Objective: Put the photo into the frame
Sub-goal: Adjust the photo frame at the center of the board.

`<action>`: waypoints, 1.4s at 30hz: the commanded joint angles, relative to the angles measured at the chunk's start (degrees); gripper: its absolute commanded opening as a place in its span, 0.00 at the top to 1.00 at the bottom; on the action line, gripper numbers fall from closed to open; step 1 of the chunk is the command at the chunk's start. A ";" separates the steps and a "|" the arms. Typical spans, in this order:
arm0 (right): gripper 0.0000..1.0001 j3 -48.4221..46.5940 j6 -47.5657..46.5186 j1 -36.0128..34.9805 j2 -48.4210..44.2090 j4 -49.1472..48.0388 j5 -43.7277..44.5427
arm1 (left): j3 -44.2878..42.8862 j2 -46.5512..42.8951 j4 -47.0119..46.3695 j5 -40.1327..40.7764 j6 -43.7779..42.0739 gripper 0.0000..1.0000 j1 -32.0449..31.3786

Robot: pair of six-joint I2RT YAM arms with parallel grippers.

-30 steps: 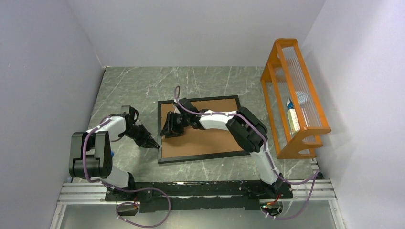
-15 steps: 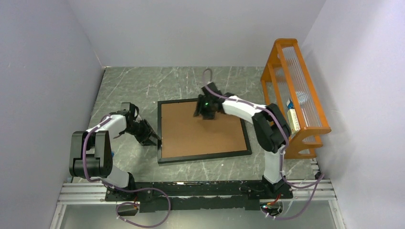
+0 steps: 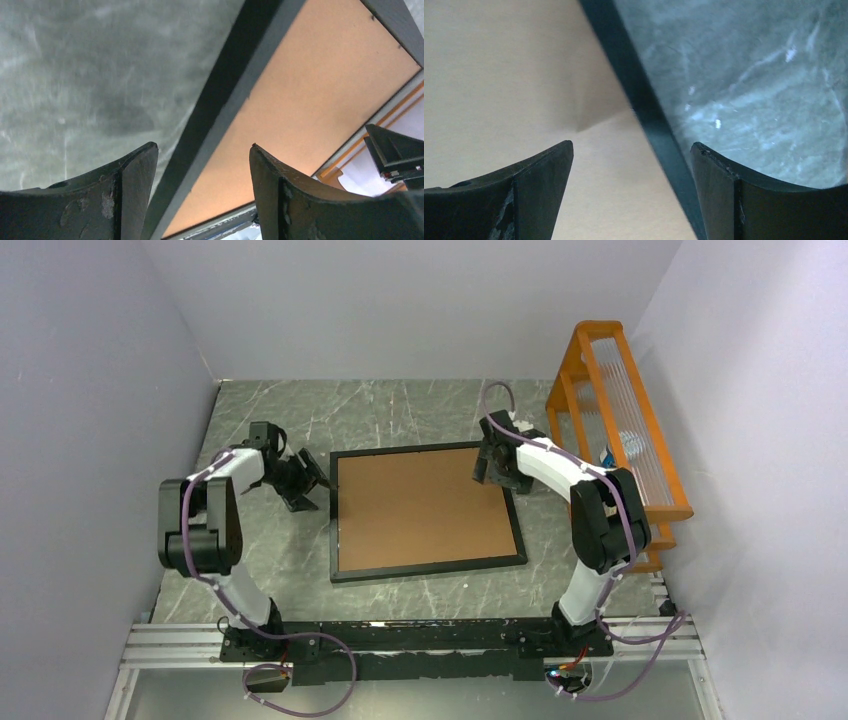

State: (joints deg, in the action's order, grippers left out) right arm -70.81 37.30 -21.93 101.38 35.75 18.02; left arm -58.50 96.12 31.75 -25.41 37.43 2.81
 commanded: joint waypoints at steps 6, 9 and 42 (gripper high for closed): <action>0.08 6.05 -2.60 4.01 -1.56 -1.57 -4.49 | -7.68 9.26 -1.60 -0.90 -4.14 0.28 0.09; 0.08 8.26 -3.57 4.85 -2.98 -4.46 -10.95 | -9.25 11.51 -2.71 -4.14 -4.07 0.29 0.09; 0.10 17.08 -7.76 -3.20 -23.38 -9.96 -15.37 | -39.97 21.32 8.72 5.02 -6.09 0.19 9.54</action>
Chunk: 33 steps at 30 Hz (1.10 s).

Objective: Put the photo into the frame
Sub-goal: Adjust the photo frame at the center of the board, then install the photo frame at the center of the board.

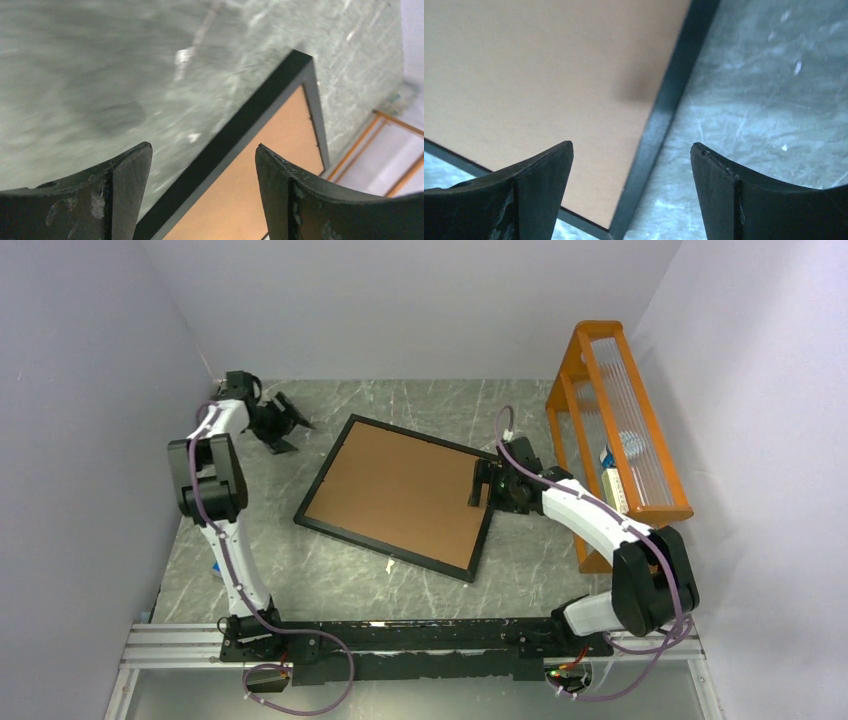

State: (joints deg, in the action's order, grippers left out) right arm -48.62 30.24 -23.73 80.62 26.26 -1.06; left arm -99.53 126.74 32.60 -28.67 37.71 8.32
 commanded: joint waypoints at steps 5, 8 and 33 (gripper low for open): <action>0.40 -9.79 -2.78 -5.17 7.77 -16.74 -17.29 | 9.35 -19.27 16.55 8.58 -8.48 0.22 4.78; 0.49 -20.13 -5.62 -11.64 17.21 -19.37 -22.41 | 20.18 -26.85 15.98 9.91 -7.91 0.23 4.85; 0.78 -59.83 -11.86 -26.35 55.08 -3.36 -42.43 | 47.75 -32.23 5.43 2.22 -5.33 0.53 4.80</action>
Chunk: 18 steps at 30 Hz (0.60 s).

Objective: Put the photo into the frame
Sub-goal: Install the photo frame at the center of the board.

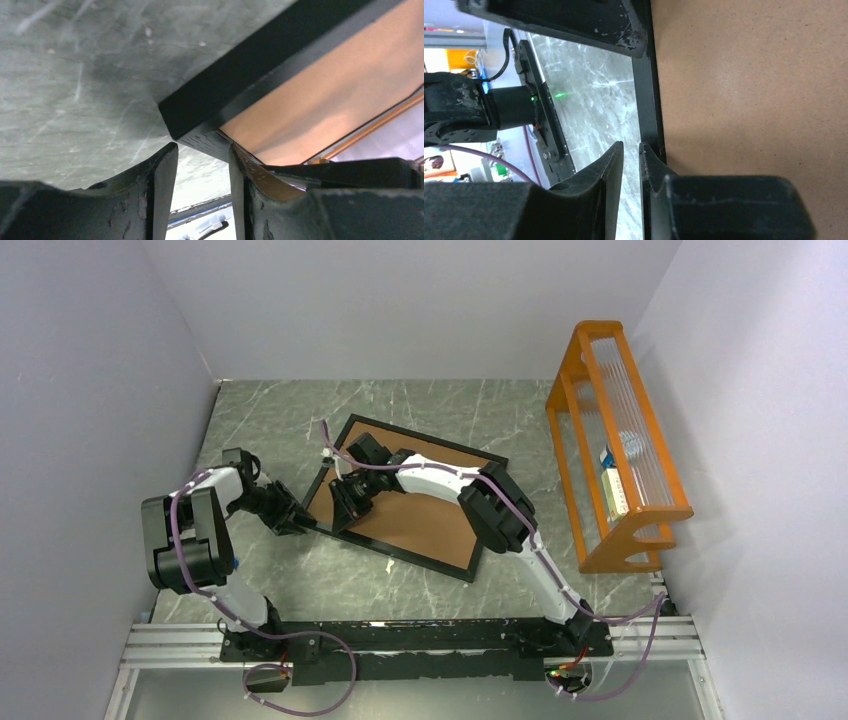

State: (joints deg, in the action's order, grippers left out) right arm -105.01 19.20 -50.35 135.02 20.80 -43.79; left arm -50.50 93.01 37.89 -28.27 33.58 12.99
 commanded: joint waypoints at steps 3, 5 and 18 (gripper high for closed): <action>0.78 -4.05 -0.94 0.33 1.49 3.60 2.09 | -1.09 2.52 0.30 3.48 -1.09 0.55 0.13; 0.80 -3.77 -0.79 0.57 1.92 3.81 3.51 | -1.30 3.13 0.78 4.40 -1.16 0.56 0.12; 0.81 -6.35 -0.94 4.29 6.67 6.09 4.70 | -1.97 4.90 2.69 7.07 -1.81 0.65 0.10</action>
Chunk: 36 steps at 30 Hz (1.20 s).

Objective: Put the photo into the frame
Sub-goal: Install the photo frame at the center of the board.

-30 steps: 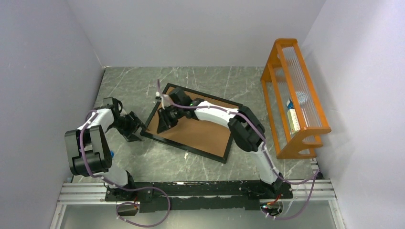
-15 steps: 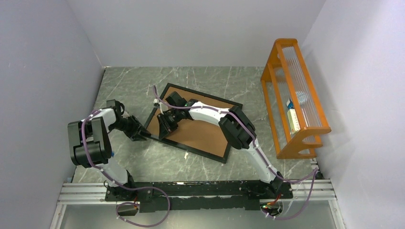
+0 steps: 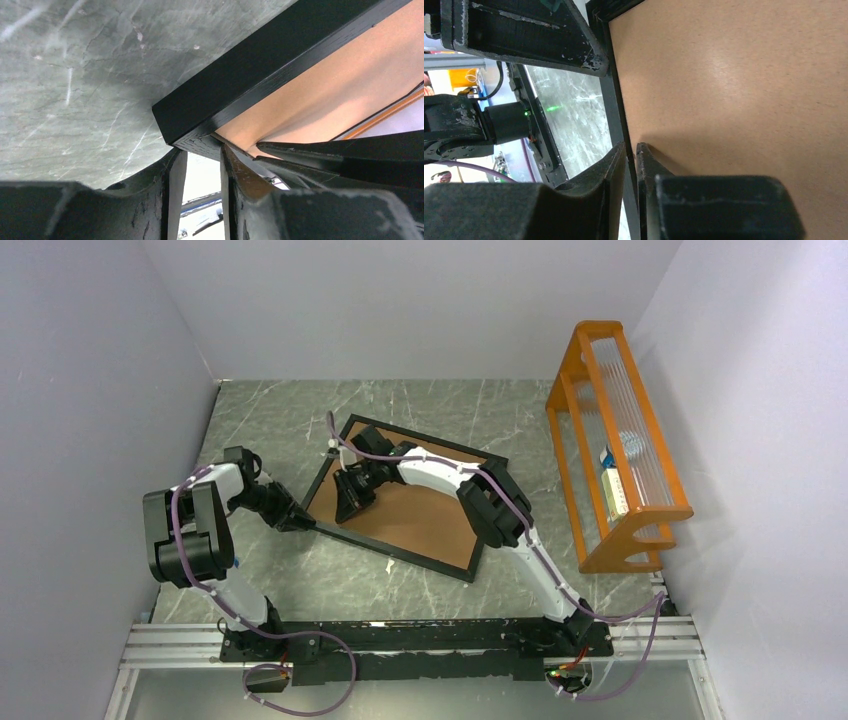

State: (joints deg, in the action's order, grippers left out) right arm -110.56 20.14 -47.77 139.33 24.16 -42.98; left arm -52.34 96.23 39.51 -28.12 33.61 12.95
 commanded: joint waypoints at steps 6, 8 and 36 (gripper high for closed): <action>0.76 -0.03 -3.06 2.24 1.04 2.57 1.73 | -0.05 1.64 1.01 6.68 -1.46 0.65 0.15; 0.76 0.23 -1.74 2.26 -0.44 0.62 0.33 | -0.05 1.63 1.01 6.60 -1.50 0.65 0.15; 0.86 -3.30 -5.07 -0.47 -0.11 5.45 0.39 | 0.55 2.32 0.72 5.80 -2.01 0.66 0.15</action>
State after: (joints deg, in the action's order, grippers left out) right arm -111.61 16.45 -49.21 138.23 27.22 -44.84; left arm -52.56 96.62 39.72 -28.69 33.61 12.95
